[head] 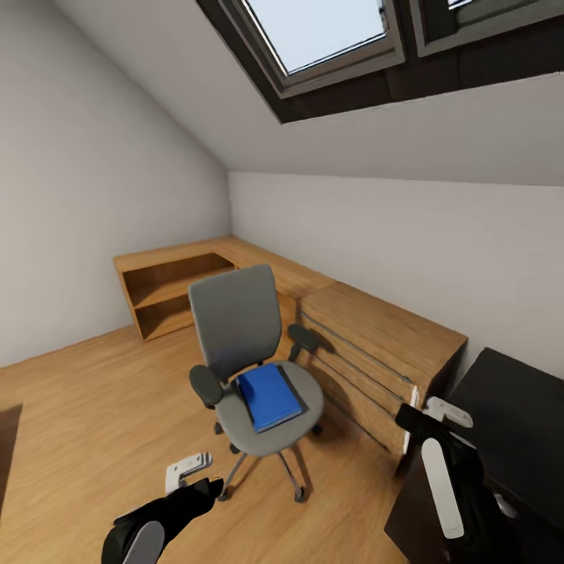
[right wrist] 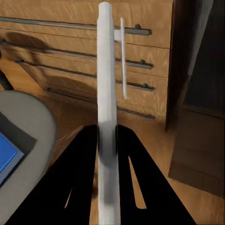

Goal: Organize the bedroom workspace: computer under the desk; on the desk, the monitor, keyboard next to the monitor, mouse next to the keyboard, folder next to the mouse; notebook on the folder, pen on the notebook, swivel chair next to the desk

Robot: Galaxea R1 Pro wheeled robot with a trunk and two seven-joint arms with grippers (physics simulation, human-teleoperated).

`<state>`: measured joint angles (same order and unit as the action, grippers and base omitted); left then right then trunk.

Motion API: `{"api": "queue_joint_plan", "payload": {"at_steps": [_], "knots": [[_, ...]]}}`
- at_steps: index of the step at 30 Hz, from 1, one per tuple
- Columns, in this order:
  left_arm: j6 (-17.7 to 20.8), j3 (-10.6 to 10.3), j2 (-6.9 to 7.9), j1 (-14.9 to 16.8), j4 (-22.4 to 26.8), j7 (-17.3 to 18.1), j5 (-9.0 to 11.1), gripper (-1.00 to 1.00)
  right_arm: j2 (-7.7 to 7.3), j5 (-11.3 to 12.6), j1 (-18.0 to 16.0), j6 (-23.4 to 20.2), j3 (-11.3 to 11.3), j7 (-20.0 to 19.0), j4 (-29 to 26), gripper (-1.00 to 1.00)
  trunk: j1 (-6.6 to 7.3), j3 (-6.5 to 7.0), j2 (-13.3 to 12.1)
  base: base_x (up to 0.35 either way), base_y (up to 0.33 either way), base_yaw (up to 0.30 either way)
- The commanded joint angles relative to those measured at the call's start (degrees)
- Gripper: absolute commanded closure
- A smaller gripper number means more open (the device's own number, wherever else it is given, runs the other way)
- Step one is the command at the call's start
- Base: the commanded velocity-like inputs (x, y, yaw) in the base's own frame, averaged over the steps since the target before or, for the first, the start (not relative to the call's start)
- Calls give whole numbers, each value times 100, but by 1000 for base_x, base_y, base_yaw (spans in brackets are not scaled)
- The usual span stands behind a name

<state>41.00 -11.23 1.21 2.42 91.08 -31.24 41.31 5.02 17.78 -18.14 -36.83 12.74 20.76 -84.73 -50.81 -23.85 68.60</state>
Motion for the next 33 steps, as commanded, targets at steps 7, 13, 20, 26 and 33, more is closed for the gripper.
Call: {"api": "queue_joint_plan", "payload": {"at_steps": [7, 13, 20, 26, 33], "knots": [[-4, -355, -14, 4, -97, -67, -662, -100, -1, 76, -6, 8, 227, 27, 9, 100, -1, -7, 4, 283, -102, -258], [-5, -384, -18, 4, -101, -71, -696, -100, -6, 75, -6, 14, 268, 25, 9, 100, -1, -7, 4, 300, -193, -187], [-5, -490, -16, 4, -101, -88, -711, -100, -16, 64, -6, 32, 270, 28, 38, 100, -1, -7, 4, 278, -224, -24], [-5, -558, -16, 4, -105, -98, -778, -100, -30, 50, -13, 56, 258, 53, 452, 100, -1, -7, 4, 255, -240, -2], [-13, -658, -7, 4, -86, -102, -801, -100, -190, 30, -119, 185, 256, 523, 1360, 100, -1, -7, 4, 63, -62, 0]]}}
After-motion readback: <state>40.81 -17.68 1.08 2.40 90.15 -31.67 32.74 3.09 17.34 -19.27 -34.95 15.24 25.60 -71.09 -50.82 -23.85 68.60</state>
